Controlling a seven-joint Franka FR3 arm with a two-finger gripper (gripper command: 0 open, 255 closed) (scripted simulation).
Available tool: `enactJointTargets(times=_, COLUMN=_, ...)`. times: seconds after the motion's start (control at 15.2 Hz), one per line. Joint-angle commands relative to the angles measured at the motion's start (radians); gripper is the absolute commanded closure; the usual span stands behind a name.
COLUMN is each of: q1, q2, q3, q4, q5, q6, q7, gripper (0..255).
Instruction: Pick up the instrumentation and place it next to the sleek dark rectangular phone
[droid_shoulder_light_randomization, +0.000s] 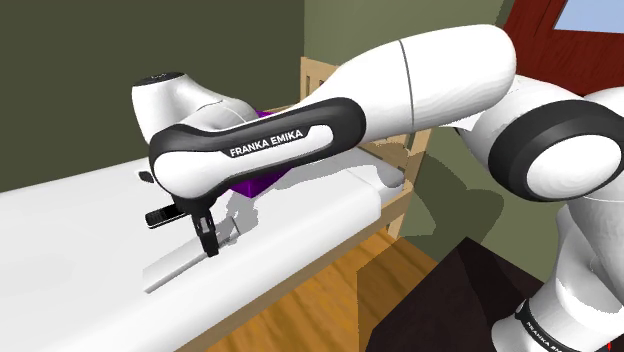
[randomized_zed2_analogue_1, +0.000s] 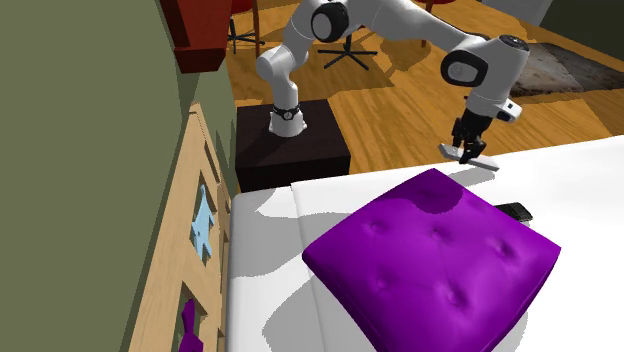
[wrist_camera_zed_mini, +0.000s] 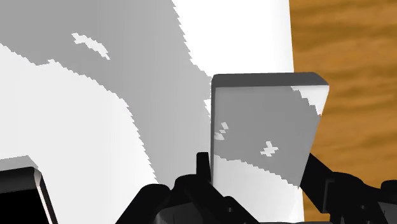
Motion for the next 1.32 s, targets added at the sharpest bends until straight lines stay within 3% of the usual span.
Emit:
enactJointTargets(times=0.0, q1=0.0, q2=0.003, q3=0.001, q4=-0.024, q5=0.001, q6=0.026, q7=-0.001, gripper=255)
enactJointTargets(times=0.73, q1=0.0, q2=0.018, q3=0.001, q4=-0.053, q5=0.001, q6=0.069, q7=-0.001, gripper=255)
enactJointTargets(times=0.79, q1=0.0, q2=0.018, q3=0.001, q4=-0.053, q5=0.001, q6=0.069, q7=-0.001, gripper=0)
enactJointTargets(times=1.12, q1=0.0, q2=0.018, q3=0.001, q4=-0.053, q5=0.001, q6=0.069, q7=-0.001, gripper=0)
enactJointTargets(times=1.25, q1=0.0, q2=0.0, q3=0.001, q4=-0.015, q5=0.001, q6=0.013, q7=-0.001, gripper=0)
